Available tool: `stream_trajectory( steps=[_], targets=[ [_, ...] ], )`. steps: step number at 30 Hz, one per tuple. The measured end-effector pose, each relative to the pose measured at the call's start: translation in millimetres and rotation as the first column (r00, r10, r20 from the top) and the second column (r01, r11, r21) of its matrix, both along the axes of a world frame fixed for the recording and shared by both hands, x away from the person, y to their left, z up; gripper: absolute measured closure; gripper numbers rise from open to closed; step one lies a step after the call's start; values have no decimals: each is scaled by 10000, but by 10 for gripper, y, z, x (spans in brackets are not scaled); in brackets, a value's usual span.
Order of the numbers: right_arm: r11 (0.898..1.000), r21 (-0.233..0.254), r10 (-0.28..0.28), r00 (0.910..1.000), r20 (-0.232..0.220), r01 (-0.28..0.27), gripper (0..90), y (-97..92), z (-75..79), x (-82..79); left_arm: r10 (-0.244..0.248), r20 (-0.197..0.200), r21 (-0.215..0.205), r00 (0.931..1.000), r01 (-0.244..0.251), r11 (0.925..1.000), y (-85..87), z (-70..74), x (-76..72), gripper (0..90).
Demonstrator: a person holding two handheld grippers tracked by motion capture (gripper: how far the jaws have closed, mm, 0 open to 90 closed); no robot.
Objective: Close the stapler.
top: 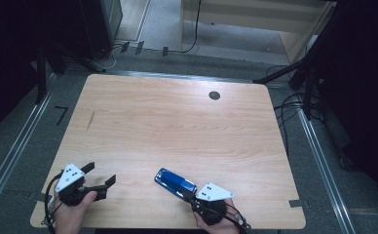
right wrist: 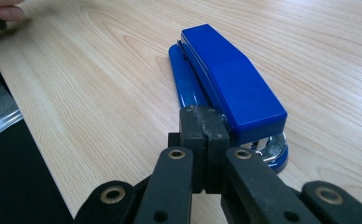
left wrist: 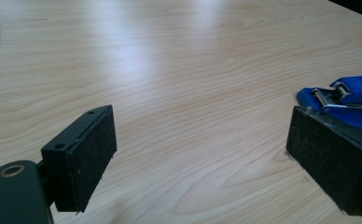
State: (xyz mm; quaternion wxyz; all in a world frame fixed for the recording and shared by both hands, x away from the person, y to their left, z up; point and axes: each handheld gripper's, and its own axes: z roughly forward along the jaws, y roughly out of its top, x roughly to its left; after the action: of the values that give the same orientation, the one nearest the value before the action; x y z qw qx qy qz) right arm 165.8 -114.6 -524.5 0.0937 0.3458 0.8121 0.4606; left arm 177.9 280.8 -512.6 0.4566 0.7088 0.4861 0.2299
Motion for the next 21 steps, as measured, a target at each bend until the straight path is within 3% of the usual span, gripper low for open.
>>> stream_trajectory(
  steps=[5, 7, 21],
  targets=[
    [9998, -191, -74, 10000, 20, 74, 900, 11, -11, -9, 335, -45, -391, 9994, -336, 9987, 262, 1, -73, 86],
    [9995, -252, -181, 9998, 36, 182, 900, -4, -15, -2, 545, -74, -368, 9985, -547, 9978, 335, -9, -85, 86],
    [9973, -328, -659, 9978, 5, 659, 900, -59, -55, 131, 1419, -242, -214, 9896, -1424, 9896, 525, -75, -22, 86]
  ],
)
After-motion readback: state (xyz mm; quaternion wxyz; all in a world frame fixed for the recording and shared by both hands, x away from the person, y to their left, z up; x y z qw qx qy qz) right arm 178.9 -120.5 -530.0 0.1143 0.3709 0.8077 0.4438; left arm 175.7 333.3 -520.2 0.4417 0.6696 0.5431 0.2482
